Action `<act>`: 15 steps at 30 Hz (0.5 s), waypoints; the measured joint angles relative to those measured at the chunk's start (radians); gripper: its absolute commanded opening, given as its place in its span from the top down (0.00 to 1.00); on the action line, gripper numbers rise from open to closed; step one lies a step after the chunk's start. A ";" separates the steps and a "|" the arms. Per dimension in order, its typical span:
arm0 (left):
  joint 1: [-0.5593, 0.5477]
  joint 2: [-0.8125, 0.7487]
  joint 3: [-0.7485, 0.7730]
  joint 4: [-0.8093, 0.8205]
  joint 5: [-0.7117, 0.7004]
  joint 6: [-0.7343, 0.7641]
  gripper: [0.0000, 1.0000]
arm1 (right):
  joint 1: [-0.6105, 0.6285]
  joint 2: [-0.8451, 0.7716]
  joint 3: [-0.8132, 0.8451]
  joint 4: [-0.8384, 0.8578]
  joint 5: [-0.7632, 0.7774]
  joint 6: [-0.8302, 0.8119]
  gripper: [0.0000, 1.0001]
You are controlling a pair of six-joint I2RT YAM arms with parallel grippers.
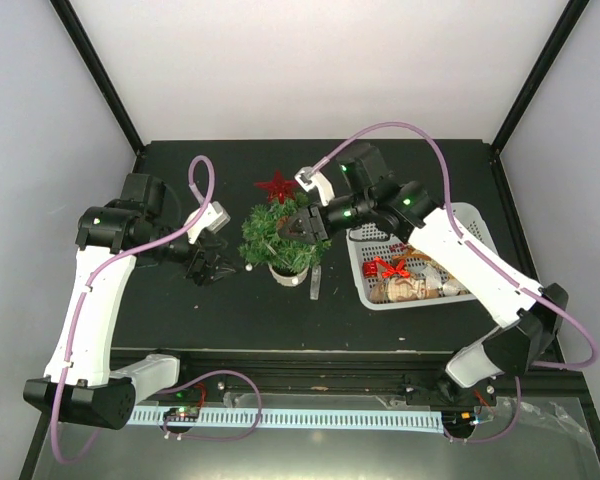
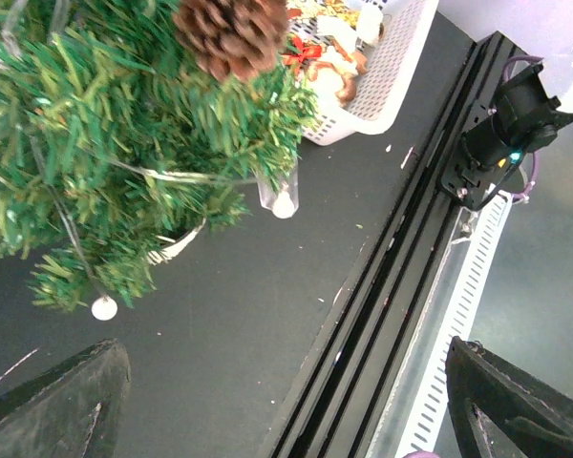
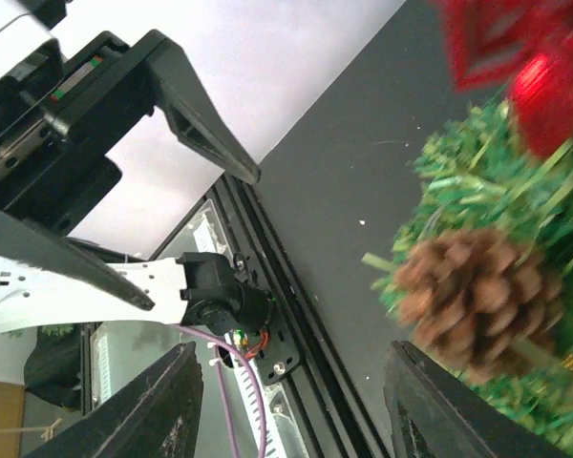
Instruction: Decorate the small christmas tree
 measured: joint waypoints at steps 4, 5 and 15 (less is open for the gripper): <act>0.000 0.000 0.000 0.005 -0.001 -0.006 0.10 | 0.000 -0.032 -0.019 -0.019 -0.001 -0.016 0.47; 0.000 0.000 0.000 0.005 -0.002 -0.008 0.10 | 0.000 -0.034 -0.021 -0.027 -0.001 -0.022 0.47; 0.000 0.002 -0.001 0.026 -0.028 -0.022 0.10 | -0.007 -0.075 -0.038 -0.109 0.155 -0.038 0.47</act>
